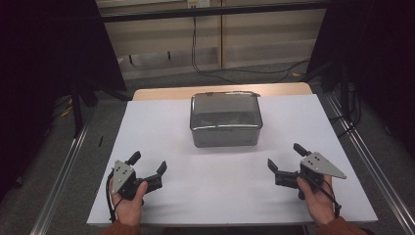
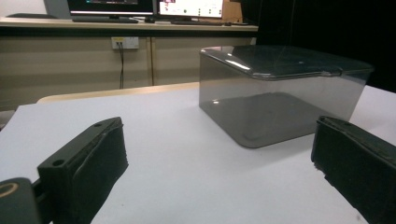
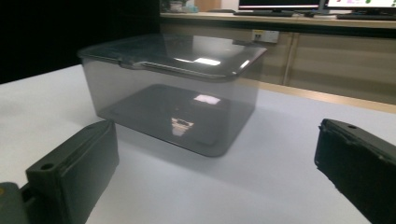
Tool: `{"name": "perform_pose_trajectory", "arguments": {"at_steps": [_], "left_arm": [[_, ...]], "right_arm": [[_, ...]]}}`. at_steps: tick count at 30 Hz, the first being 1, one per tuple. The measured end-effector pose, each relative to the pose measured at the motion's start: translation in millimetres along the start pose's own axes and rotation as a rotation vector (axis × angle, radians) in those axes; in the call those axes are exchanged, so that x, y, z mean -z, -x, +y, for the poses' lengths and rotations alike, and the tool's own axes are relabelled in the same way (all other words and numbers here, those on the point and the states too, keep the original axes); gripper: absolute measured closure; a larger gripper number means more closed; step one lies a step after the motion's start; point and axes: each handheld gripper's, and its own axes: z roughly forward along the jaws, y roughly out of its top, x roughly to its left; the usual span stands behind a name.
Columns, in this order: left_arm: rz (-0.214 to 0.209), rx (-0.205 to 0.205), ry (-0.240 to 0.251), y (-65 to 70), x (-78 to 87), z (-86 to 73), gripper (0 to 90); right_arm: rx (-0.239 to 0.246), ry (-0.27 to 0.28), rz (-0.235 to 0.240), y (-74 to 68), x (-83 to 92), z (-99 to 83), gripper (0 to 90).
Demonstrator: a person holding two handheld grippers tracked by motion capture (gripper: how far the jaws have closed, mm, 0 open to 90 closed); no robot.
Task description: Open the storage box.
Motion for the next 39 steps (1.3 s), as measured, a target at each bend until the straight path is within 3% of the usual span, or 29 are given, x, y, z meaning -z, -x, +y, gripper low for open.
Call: {"name": "perform_pose_trajectory", "arguments": {"at_steps": [5,10,21,32,39], "left_arm": [[0.007,-0.011,0.0,1.1,-0.4,0.9,3.2],[-0.006,-0.007,0.005,2.8,-1.0,0.8,3.2],[-0.006,-0.012,-0.006,3.7,-0.6,1.3,3.2],[-0.007,-0.01,-0.008,3.2,0.4,0.7,3.2],[-0.003,-0.013,-0.012,3.0,-0.5,0.6,3.2]], "right_arm": [[0.007,0.0,0.028,-10.0,-10.1,3.9,0.0],[0.008,0.025,0.09,-16.9,-17.9,8.2,0.0],[0.046,0.028,0.14,-35.7,-40.2,18.2,0.0],[0.093,0.038,0.152,-48.5,-61.8,30.5,0.0],[0.16,0.052,0.158,-55.1,-71.6,40.1,0.6]]}}
